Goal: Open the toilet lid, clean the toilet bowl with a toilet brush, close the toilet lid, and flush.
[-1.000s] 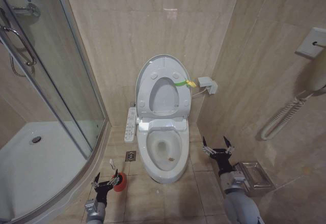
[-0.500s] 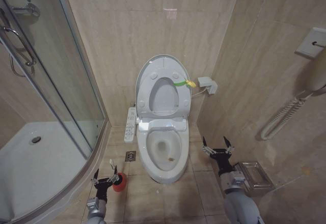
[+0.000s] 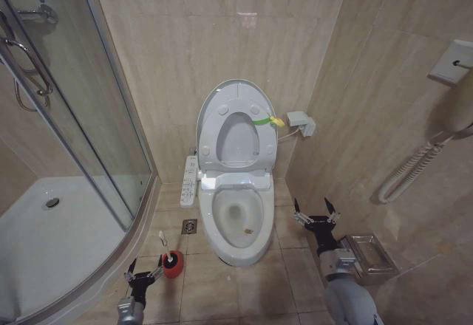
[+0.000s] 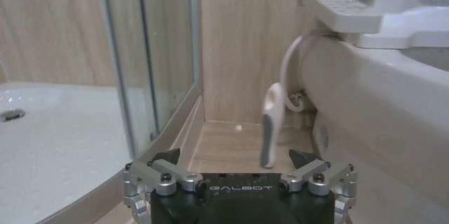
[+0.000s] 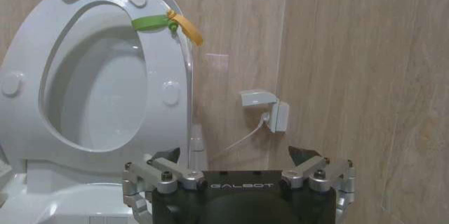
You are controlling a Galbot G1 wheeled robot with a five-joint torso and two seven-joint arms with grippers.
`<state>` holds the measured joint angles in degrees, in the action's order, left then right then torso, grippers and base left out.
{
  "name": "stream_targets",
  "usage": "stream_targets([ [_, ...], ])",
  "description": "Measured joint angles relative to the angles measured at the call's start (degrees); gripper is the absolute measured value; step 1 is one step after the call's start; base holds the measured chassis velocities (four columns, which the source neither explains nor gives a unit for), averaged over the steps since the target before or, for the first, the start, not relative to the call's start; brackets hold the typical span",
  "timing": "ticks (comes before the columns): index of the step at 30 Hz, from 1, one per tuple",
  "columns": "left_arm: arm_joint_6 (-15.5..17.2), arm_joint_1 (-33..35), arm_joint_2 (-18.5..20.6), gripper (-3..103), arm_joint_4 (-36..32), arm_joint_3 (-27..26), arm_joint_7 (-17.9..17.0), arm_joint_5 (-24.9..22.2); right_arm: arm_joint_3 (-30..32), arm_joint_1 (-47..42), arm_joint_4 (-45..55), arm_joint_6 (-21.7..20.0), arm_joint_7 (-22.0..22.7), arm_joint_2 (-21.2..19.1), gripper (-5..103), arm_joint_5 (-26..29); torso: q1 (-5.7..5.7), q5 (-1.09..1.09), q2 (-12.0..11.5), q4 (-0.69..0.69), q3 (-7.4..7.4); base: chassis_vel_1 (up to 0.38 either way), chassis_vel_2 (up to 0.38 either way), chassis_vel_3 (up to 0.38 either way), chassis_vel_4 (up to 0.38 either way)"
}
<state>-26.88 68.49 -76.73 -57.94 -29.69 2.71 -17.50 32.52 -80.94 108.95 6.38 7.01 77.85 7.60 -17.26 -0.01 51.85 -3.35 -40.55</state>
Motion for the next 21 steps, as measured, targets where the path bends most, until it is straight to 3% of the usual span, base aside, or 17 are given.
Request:
stream_targets([
  [2,-0.7,-0.9,0.6,100,1.7,-0.3,2.3,-1.0,0.0,0.0,0.0,0.0,0.0,0.0,100,0.0,0.00,0.00,0.0,0.01,0.00,0.000,0.000,0.000,0.000],
  [7,-2.0,-2.8,0.7,100,3.7,0.1,4.3,-1.2,0.0,0.0,0.0,0.0,0.0,0.0,100,0.0,0.00,0.00,0.0,0.00,0.00,0.000,0.000,0.000,0.000],
  [21,-5.4,-12.1,0.6,100,13.3,2.2,6.2,-1.2,0.0,0.0,0.0,0.0,0.0,0.0,100,0.0,0.00,0.00,0.0,-0.01,0.00,0.000,0.000,0.000,0.000],
])
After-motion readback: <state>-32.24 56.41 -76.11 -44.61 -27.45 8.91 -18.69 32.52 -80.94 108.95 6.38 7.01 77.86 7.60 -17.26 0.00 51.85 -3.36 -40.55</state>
